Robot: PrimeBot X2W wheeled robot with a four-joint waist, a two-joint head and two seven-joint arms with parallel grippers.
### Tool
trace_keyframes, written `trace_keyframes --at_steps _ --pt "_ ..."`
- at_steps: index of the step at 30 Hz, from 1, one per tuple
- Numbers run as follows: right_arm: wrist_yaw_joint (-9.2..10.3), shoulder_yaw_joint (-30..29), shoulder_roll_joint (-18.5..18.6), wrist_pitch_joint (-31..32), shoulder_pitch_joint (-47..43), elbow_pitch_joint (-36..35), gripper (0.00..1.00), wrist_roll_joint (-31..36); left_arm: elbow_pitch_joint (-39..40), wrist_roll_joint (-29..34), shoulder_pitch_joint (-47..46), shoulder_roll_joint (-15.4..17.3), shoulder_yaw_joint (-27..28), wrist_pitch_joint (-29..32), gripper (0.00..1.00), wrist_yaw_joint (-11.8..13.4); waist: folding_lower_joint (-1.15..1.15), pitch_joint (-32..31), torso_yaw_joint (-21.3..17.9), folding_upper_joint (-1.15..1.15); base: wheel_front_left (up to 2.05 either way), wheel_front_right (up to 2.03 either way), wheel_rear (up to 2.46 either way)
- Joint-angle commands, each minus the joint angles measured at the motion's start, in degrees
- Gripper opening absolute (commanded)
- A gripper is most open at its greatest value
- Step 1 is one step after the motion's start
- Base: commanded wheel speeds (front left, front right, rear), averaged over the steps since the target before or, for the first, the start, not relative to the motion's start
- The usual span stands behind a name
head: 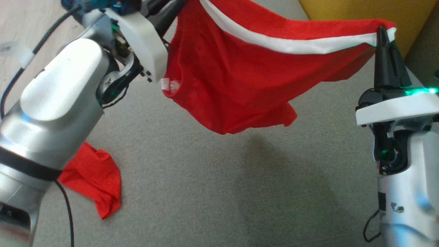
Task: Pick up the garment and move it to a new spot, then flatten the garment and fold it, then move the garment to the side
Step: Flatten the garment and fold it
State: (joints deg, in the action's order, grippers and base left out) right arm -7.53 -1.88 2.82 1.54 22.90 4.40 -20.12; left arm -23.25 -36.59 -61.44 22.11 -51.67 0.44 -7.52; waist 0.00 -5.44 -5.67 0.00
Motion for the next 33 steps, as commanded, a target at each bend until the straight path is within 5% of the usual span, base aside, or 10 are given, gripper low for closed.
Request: trace_keyframes --at_steps 1,11,15,21,27,33 --pt "0.04 1.4 0.1 0.4 2.1 -2.7 0.00 0.1 0.9 -0.8 -3.2 2.5 3.0 0.1 0.00 0.4 0.00 0.5 0.0 0.00 0.00 0.00 0.00" --pt "0.04 0.5 0.1 5.6 4.7 -2.9 0.00 0.6 3.0 -7.0 2.0 3.8 5.3 4.1 0.00 3.3 0.00 6.9 0.0 0.00 0.00 0.00 0.00" --pt "0.04 0.7 0.1 6.9 13.6 1.6 0.00 1.0 1.6 -8.0 -1.4 4.2 7.4 5.3 0.00 4.1 0.00 14.3 -0.9 0.00 0.00 0.00 0.00" --pt "0.04 1.6 0.1 2.7 35.4 17.3 0.00 4.5 -7.5 -4.8 -13.7 4.0 10.1 1.7 0.00 4.0 0.00 25.3 -3.4 0.00 0.00 0.00 0.00" --pt "0.04 -2.5 0.1 -10.6 58.0 38.0 0.00 10.3 -20.9 -1.6 -28.6 -0.8 13.4 -10.2 0.00 5.0 0.00 32.5 -3.2 0.00 0.00 0.00 0.00" --pt "0.04 -2.4 0.1 -15.9 62.0 51.0 0.00 9.1 -29.0 -2.2 -30.4 -5.6 15.0 -14.9 0.00 3.3 0.00 34.8 -1.9 0.00 0.00 0.00 0.00"
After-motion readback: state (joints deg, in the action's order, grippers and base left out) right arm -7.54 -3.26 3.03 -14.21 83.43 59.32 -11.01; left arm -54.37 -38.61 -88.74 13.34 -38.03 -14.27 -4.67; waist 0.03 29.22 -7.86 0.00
